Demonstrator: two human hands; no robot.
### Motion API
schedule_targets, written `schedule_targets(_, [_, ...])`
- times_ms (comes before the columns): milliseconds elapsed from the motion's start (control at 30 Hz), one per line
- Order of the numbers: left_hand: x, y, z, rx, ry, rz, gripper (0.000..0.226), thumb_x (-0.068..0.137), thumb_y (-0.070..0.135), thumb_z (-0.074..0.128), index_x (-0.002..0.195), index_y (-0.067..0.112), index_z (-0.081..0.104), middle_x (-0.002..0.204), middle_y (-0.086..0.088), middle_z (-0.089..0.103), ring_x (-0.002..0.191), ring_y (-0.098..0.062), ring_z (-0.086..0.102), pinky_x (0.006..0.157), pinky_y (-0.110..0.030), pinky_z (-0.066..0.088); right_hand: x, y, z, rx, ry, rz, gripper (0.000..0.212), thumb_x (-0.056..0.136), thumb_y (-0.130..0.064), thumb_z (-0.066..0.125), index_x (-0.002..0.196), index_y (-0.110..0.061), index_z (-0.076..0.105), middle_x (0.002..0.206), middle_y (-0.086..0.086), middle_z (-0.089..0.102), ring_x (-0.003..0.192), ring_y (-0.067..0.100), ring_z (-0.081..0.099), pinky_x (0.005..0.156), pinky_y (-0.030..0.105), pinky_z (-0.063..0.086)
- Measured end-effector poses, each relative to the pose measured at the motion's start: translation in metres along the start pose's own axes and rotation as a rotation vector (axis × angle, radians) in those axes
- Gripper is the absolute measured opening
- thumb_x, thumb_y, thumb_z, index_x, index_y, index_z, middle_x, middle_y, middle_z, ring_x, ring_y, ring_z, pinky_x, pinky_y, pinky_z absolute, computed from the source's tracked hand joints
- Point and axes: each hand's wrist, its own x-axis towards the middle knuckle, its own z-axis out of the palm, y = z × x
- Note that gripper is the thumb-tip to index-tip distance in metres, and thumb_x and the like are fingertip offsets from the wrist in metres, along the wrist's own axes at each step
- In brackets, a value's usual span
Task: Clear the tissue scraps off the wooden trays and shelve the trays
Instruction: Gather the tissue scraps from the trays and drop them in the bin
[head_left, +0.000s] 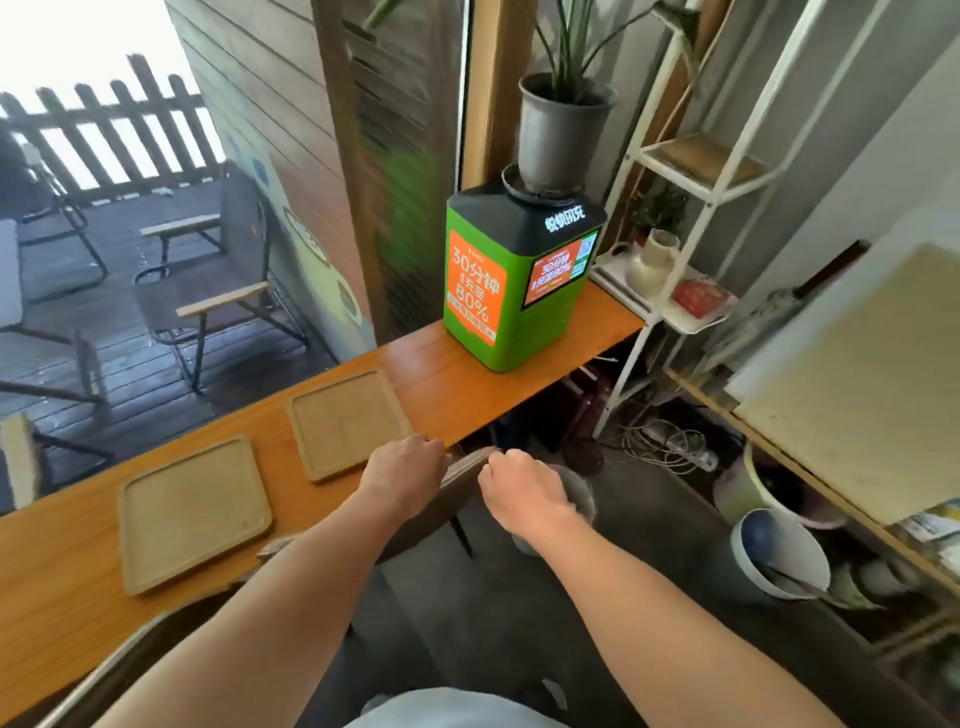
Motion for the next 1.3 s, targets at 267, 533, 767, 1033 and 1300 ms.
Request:
schedule_targets(267, [0.034, 0.165, 0.044, 0.154, -0.061, 0.215, 0.018, 0.096, 0.026, 0.053, 0.110, 0.019, 0.062, 0.102, -0.003, 0.061, 0.092, -0.029, 0.066, 0.067, -0.041, 0.053, -0.050, 0.165, 0.003, -0.019, -0.025, 0.133, 0.026, 0.097, -0.024, 0.042, 0.111, -0.015, 0.061, 0.114, 0.007, 0.060, 0.103, 0.031, 0.061, 0.078, 0.041, 0.048])
schedule_targets(533, [0.031, 0.284, 0.118, 0.099, -0.290, 0.301, 0.034, 0.100, 0.040, 0.041, 0.110, 0.017, 0.064, 0.109, -0.006, 0.066, 0.094, -0.035, 0.067, 0.071, -0.043, 0.050, -0.089, 0.291, 0.006, 0.064, -0.045, 0.356, 0.032, 0.097, -0.033, 0.032, 0.108, -0.015, 0.057, 0.113, 0.008, 0.060, 0.100, 0.034, 0.062, 0.078, 0.040, 0.045])
schedule_targets(767, [0.080, 0.284, 0.128, 0.058, -0.362, 0.213, 0.035, 0.100, 0.041, 0.041, 0.111, 0.018, 0.064, 0.109, -0.006, 0.063, 0.095, -0.033, 0.065, 0.076, -0.044, 0.050, -0.072, 0.312, 0.032, 0.143, -0.145, 0.478, 0.027, 0.098, -0.028, 0.032, 0.106, -0.014, 0.053, 0.113, 0.008, 0.056, 0.099, 0.034, 0.061, 0.074, 0.040, 0.043])
schedule_targets(1033, [0.158, 0.242, 0.166, -0.010, -0.570, 0.127, 0.031, 0.100, 0.037, 0.044, 0.115, 0.017, 0.062, 0.115, -0.008, 0.062, 0.100, -0.032, 0.064, 0.082, -0.045, 0.053, -0.009, 0.317, 0.064, 0.249, -0.319, 0.592, 0.026, 0.098, -0.028, 0.031, 0.104, -0.012, 0.052, 0.112, 0.008, 0.053, 0.096, 0.033, 0.059, 0.068, 0.038, 0.039])
schedule_targets(1300, [0.245, 0.216, 0.242, -0.155, -0.698, -0.097, 0.026, 0.094, 0.033, 0.050, 0.100, 0.015, 0.068, 0.100, -0.011, 0.067, 0.090, -0.034, 0.063, 0.078, -0.045, 0.055, 0.094, 0.337, 0.139, 0.506, -0.329, 0.805, 0.023, 0.098, -0.018, 0.037, 0.105, -0.002, 0.052, 0.116, 0.018, 0.052, 0.097, 0.036, 0.055, 0.073, 0.037, 0.039])
